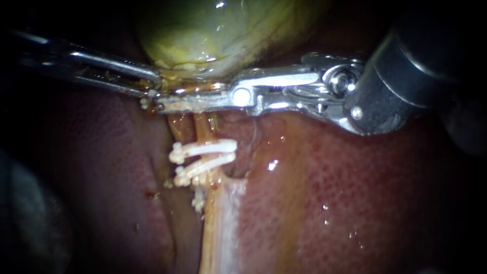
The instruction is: Clipping third clip right tube
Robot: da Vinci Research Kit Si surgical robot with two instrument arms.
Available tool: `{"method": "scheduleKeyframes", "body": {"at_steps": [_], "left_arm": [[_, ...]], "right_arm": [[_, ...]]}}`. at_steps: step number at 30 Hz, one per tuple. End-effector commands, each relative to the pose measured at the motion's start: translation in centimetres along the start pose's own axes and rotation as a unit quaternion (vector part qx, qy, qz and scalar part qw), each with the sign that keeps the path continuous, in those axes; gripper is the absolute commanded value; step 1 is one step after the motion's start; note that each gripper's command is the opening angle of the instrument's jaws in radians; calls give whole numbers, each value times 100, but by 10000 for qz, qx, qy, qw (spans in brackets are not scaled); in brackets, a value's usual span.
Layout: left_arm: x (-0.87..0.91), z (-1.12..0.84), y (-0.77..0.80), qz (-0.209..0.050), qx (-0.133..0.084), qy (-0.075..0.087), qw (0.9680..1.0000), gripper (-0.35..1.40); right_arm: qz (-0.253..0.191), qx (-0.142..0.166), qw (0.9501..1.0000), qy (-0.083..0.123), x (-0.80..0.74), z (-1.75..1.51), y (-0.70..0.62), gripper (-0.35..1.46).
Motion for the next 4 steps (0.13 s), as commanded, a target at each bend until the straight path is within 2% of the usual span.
{"method": "scheduleKeyframes", "body": {"at_steps": [1, 4], "left_arm": [[0, 0, 0, 0, 0, 0, 10000, -35], [0, 0, 0, 1, -1, 0, 10000, -35]], "right_arm": [[-4, 0, 10000, -1, -1, 0, 1, -35], [50, -3, 10000, -3, -2, 0, 2, -35]]}}
